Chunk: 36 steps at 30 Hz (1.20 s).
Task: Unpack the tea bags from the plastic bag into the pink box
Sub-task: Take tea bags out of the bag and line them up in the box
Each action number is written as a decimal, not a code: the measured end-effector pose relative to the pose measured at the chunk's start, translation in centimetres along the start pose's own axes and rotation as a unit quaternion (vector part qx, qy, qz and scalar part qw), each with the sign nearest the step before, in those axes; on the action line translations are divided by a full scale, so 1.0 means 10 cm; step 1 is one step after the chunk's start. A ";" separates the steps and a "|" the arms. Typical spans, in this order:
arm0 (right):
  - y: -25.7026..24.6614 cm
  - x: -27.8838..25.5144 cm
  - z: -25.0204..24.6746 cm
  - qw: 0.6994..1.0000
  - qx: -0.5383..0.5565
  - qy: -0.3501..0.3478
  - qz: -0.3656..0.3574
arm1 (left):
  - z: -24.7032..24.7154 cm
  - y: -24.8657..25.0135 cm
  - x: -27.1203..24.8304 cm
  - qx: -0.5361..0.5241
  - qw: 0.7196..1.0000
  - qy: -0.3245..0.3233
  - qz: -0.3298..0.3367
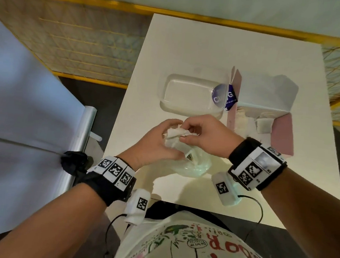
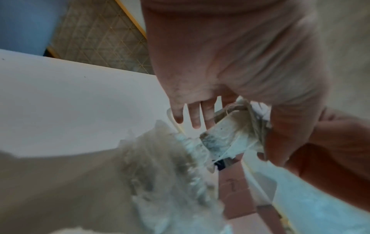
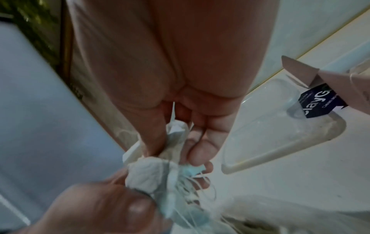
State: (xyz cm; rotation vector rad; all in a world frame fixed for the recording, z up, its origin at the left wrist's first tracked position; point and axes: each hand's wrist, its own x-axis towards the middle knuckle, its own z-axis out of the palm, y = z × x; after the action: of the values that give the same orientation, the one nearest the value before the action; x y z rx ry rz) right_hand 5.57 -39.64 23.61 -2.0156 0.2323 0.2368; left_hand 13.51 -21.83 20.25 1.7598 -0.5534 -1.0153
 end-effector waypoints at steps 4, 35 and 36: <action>-0.29 -0.04 -0.23 0.999 0.054 0.002 0.001 | -0.07 0.31 -0.02 -0.291 0.952 -0.086 -0.048; -0.65 -0.60 -0.86 0.971 0.223 -0.058 -0.066 | 0.01 0.74 0.10 -0.387 0.915 0.091 -0.064; -0.68 -0.57 -0.85 0.966 0.245 -0.037 -0.068 | 0.05 0.75 0.09 -0.387 0.916 0.086 -0.062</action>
State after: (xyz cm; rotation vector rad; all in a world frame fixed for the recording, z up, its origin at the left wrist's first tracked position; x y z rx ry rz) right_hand 2.48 -43.98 34.66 -1.5206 0.0909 0.1488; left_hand 14.24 -25.80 26.65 1.1542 0.0889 -0.9701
